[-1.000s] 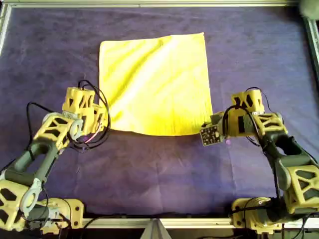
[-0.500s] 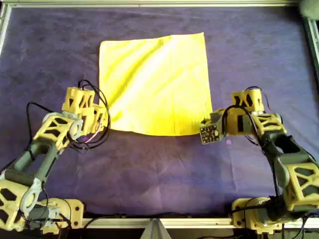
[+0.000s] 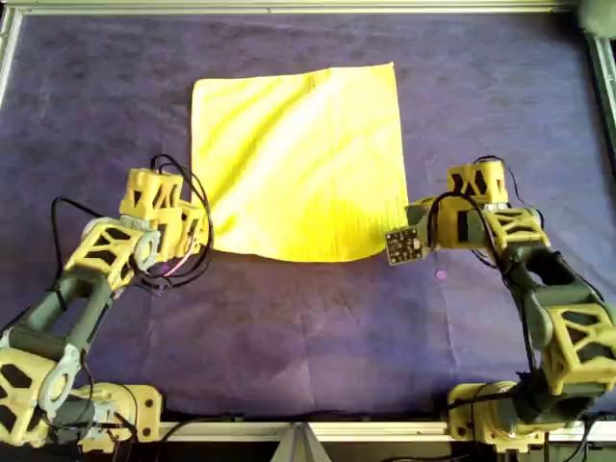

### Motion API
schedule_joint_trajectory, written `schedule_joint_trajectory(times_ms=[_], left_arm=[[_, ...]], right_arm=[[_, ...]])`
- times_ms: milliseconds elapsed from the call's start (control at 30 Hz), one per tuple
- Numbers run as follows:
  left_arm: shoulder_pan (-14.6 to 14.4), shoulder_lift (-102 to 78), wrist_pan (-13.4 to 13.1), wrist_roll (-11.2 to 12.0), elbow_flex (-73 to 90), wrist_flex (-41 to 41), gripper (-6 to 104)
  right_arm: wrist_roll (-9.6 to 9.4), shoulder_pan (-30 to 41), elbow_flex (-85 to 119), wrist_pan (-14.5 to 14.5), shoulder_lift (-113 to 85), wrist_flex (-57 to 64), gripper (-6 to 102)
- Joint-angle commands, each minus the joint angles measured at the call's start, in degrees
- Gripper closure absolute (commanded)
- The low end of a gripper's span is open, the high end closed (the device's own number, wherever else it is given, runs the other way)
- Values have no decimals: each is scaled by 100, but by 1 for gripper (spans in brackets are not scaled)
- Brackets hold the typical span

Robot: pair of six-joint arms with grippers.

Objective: Fold a cloth

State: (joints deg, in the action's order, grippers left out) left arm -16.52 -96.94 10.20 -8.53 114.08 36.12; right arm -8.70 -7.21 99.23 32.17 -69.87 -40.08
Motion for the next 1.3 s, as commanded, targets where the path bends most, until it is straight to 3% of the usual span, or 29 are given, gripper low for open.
schedule_joint_trajectory(times_ms=[0, 200, 433, 600, 867, 1000, 1100, 1267], left_arm=[[-132, -325, 35, -26, -193, -53, 99], [-53, -325, -44, 62, -255, -149, 99], [-53, 88, -26, -35, -1459, -158, 99], [-26, 1450, -62, -44, -2979, -158, 99], [527, 3806, -53, -44, -6029, -158, 99], [624, 4852, -53, -44, -7690, -149, 99], [659, 5616, -53, -44, -8824, -149, 99], [668, 6671, -62, -35, -10397, -149, 99]], right_arm=[[26, 44, -343, 9, -141, 255, 95], [26, -9, -571, 9, -229, 281, 95], [35, -18, -2382, 9, 387, 281, 95], [35, -9, -4078, 9, 1380, 281, 95], [26, 26, -7734, 0, 3894, 281, 95], [-53, 9, -9606, 0, 5098, 325, 95], [-53, 26, -10705, 0, 5862, 712, 95], [-53, 44, -10696, 0, 6240, 2039, 95]])
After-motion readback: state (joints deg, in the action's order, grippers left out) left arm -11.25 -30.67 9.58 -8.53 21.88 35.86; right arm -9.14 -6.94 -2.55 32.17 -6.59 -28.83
